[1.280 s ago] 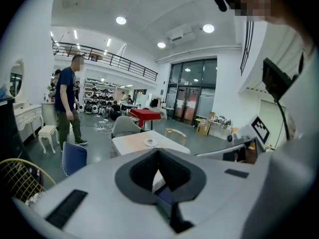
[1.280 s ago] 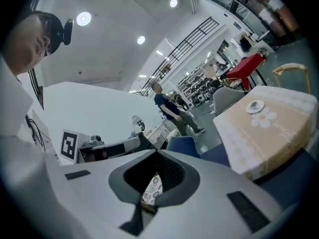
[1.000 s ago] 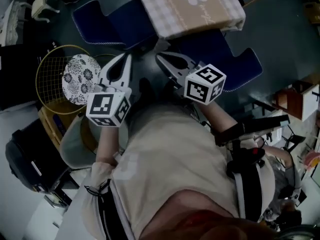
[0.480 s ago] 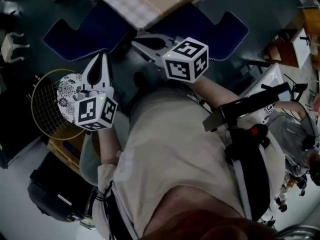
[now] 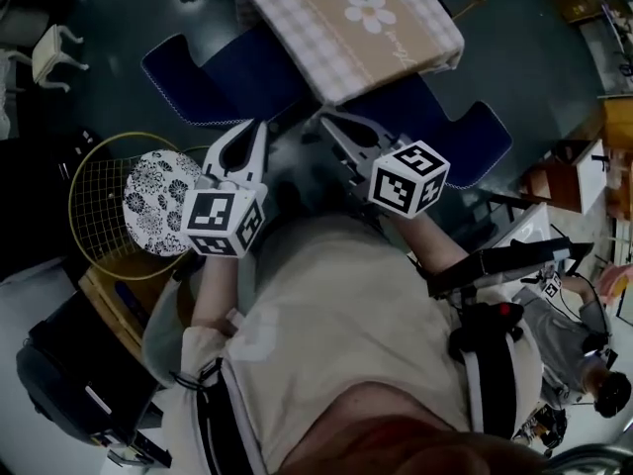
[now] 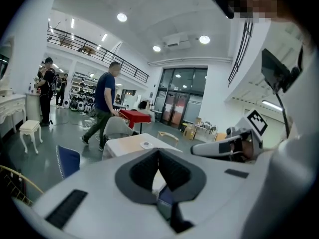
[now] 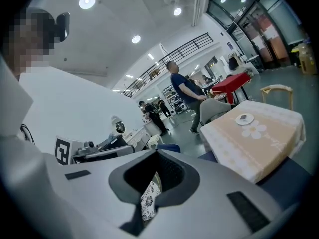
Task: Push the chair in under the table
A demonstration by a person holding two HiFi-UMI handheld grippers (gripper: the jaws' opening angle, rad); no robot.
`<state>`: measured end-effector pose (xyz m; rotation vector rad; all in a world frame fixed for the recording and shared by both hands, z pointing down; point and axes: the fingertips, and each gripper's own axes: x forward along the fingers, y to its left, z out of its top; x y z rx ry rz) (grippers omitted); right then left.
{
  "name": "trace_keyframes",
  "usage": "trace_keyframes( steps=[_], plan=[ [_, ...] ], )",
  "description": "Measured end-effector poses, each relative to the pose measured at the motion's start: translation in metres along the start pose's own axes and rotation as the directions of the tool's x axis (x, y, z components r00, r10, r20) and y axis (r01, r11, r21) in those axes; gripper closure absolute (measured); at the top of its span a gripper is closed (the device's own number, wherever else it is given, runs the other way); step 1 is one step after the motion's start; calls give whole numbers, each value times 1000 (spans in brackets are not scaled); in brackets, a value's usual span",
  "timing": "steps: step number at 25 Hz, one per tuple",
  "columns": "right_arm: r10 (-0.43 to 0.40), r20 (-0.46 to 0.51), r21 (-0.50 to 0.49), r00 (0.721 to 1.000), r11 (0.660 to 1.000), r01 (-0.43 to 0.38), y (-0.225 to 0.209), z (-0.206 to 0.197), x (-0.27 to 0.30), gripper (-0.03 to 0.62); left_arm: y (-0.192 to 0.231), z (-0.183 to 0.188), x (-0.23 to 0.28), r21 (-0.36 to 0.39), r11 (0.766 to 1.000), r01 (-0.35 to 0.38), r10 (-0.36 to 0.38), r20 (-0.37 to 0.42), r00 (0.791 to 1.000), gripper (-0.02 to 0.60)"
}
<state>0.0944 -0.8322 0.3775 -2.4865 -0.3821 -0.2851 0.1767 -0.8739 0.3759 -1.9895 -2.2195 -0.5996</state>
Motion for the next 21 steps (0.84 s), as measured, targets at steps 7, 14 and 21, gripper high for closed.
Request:
trace_keyframes(
  steps=[7,14,21],
  plan=[
    [-43,-23,20,999,999,43,6,-12,17,583,26,-4,0,-9,1000,22,-22,-16,1000,574],
    [-49,-63,16,997,999,51,3,-18,24,583,33,-9,7,-31,999,26,-27,-23,999,574],
    [-112,-58,74,992,990,116,-17,-24,-11,583,1,-14,27,-22,996,87,-88,-91,992,574]
  ],
)
